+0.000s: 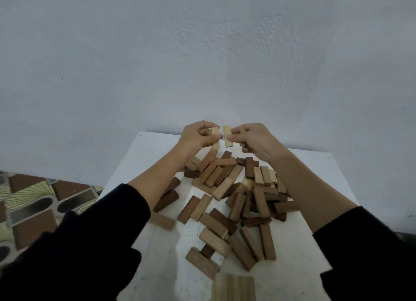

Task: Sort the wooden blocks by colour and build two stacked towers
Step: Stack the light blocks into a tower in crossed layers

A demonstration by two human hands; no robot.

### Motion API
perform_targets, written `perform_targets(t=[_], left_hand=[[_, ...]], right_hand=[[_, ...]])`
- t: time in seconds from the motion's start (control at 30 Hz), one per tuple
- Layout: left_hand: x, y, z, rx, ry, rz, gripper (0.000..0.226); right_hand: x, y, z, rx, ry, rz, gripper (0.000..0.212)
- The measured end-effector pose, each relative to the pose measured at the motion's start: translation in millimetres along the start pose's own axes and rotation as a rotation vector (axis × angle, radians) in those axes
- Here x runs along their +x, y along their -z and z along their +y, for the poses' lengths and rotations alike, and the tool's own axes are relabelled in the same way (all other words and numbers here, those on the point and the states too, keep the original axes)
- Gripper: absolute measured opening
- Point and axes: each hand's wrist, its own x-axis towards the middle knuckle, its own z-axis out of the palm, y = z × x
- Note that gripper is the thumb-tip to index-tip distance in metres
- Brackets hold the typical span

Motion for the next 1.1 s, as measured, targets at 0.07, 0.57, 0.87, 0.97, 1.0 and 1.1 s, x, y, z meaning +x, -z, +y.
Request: perform_targets(t=[0.07,0.57,0.87,0.97,1.0,1.1], left_hand=[[-12,-6,12,-0.127,-0.002,-0.008,0.022],[-142,18,46,-0.127,-0.101,0.013,0.024],[-221,56,-15,-0.087,0.027,0.084,0.027],[-236,69,-41,0.137,0.122,0.044,0.03],[-240,74,-48,0.204,0.158,0.042,0.028],[-246,80,-63,0.371,0.234,0.062,0.024]], right_hand=[[-15,-5,-9,0.018,0.016,-0.011,0.014],[-153,-53,-52,-0.301,0.201,-0.1,0.014],[-225,-138,-5,-0.271,0.3,0.123,0.005],[-233,-161,26,-0.323,0.195,0.063,0.007],[-234,-169,38,-0.343,0.148,0.035,0.008],[-236,-182,70,-0.37,0.043,0.003,0.007]])
